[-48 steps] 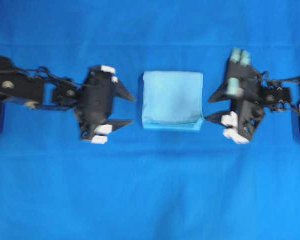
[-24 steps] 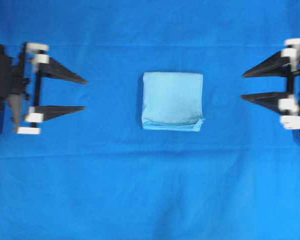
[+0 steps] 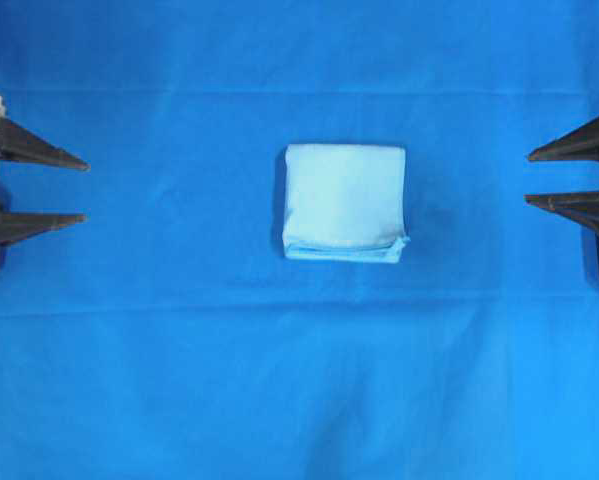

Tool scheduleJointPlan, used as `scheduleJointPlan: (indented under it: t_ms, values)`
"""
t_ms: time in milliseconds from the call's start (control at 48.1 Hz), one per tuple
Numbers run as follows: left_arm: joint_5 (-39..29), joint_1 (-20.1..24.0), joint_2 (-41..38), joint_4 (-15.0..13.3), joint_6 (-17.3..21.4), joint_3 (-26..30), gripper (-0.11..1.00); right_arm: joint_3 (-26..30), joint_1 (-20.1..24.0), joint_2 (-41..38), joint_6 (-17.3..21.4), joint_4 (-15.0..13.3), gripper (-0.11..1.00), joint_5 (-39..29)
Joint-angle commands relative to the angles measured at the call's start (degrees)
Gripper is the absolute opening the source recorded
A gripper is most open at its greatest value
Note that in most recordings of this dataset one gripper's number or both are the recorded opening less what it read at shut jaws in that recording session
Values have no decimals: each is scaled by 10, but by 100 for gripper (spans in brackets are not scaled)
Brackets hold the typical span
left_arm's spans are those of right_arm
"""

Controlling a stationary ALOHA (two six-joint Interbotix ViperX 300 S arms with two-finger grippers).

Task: Fold the light blue towel.

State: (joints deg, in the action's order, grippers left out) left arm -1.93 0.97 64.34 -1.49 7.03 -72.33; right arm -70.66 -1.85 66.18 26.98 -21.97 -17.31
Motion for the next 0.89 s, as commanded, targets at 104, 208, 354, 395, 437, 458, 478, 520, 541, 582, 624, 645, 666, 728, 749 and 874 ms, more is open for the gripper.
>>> scheduleJointPlan:
  t_ms: [104, 208, 354, 395, 437, 458, 478, 520, 541, 582, 624, 645, 666, 728, 749, 874]
  values:
    - [0, 0, 48, -1, -24, -40, 62, -31, -26, 12, 5, 2, 61, 45]
    - [2, 4, 57, -1, -35, -54, 62, -37, -32, 10, 9, 4, 61, 58]
    - [1, 6, 56, -1, -41, -57, 62, -38, -33, 5, 10, 4, 61, 61]
    - [2, 6, 56, -1, -41, -56, 62, -38, -33, 5, 10, 4, 61, 61]
    - [1, 6, 56, 0, -41, -57, 62, -38, -32, 4, 10, 4, 61, 61]
    - [1, 6, 57, -1, -41, -56, 62, -39, -32, 4, 10, 4, 61, 61]
    - [2, 6, 57, -1, -41, -56, 62, -38, -32, 4, 10, 4, 61, 61]
    - [1, 6, 57, -1, -41, -56, 62, -38, -33, 4, 10, 4, 61, 61]
    - [1, 6, 57, 0, -41, -56, 62, -38, -32, 4, 10, 4, 61, 61]
    - [1, 6, 57, 0, -41, -56, 62, -39, -33, 4, 10, 4, 61, 61]
    - [1, 6, 57, -1, -41, -57, 62, -38, -33, 4, 10, 4, 61, 60]
    - [1, 6, 57, 0, -41, -56, 62, -38, -33, 4, 10, 4, 61, 60]
    - [1, 6, 57, -1, -41, -56, 62, -38, -32, 4, 10, 4, 61, 60]
    - [1, 6, 57, -1, -41, -57, 62, -39, -32, 4, 10, 4, 61, 60]
    - [1, 6, 57, 0, -41, -56, 62, -38, -33, 4, 10, 4, 61, 60]
    - [1, 6, 57, -1, -41, -56, 62, -39, -32, 3, 10, 5, 61, 60]
